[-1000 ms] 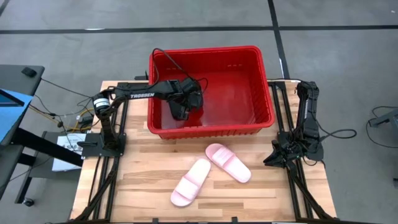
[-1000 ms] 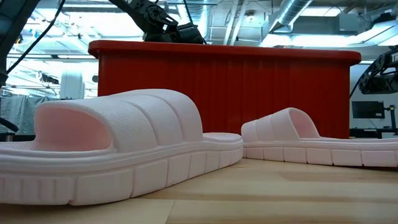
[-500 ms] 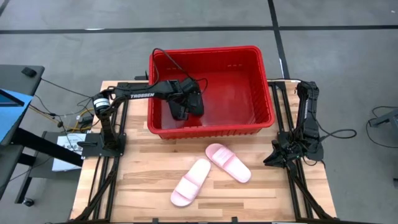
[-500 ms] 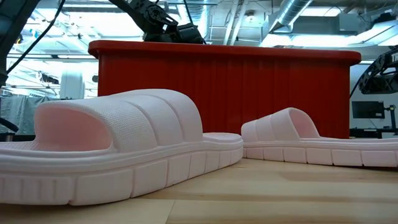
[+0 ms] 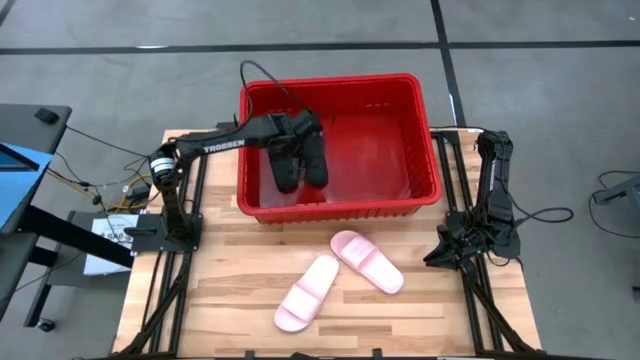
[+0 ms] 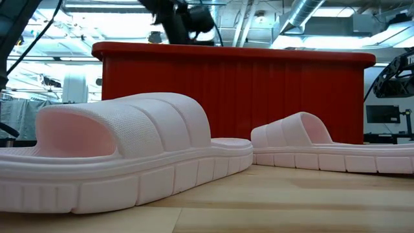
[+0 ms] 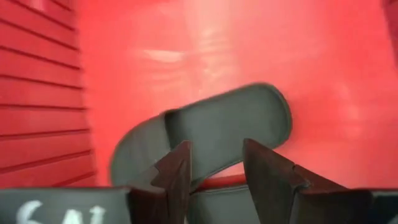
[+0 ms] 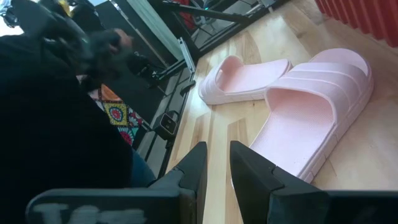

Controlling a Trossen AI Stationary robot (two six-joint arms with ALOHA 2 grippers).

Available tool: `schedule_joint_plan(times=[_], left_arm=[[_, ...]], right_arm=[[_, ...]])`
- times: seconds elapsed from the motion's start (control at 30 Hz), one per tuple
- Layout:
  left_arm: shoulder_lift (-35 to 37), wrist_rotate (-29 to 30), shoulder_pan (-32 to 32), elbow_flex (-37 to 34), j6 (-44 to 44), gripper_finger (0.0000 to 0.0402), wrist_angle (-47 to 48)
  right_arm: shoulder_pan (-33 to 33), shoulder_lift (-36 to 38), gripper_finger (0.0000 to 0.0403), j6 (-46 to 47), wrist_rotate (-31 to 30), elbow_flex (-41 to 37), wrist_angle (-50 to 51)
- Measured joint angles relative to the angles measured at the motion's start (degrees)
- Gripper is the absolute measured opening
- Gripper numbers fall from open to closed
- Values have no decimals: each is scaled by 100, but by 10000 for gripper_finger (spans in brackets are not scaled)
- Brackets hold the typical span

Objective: Pick and place slides into bin
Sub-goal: Put the right pink slide into the basket

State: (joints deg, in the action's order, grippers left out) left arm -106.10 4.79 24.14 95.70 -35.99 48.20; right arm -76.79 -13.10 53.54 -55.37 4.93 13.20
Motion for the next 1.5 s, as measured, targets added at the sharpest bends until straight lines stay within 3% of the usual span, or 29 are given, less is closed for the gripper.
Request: schedule_joint_plan(times=[0.1, 0.23, 0.33, 0.4, 0.6, 0.87, 1.0, 1.13, 1.37, 1.5], left_arm=[[20, -382, 16, 849, 352, 136, 800], [253, -1717, 94, 1797, 658, 136, 1746], [687, -2772, 133, 2034, 825, 136, 1958], [1060, -3172, 122, 2035, 907, 136, 1970], [1970, -3300, -317, 2037, 1166, 136, 2089], [2473, -3303, -1654, 1997, 1727, 136, 2353], [2665, -3235, -2429, 1426, 2120, 136, 2020], [2981, -2670, -3008, 448, 2579, 136, 1436], [4074, -2111, -3695, -1609, 3482, 136, -323], [4787, -1468, -4086, -2434, 3799, 136, -900]], right_arm=[[1, -1, 60, 0, 2, 0, 1], [2, -2, 60, 0, 0, 0, -1], [1, -1, 60, 0, 0, 0, -1], [1, 0, 60, 1, 0, 0, -1], [2, 0, 60, 0, 0, 0, 0], [0, -2, 60, 0, 0, 0, 0], [1, -1, 60, 0, 0, 0, 0], [0, 0, 60, 2, 0, 0, -1], [0, 0, 60, 2, 0, 0, 1], [0, -2, 60, 0, 0, 0, -1]])
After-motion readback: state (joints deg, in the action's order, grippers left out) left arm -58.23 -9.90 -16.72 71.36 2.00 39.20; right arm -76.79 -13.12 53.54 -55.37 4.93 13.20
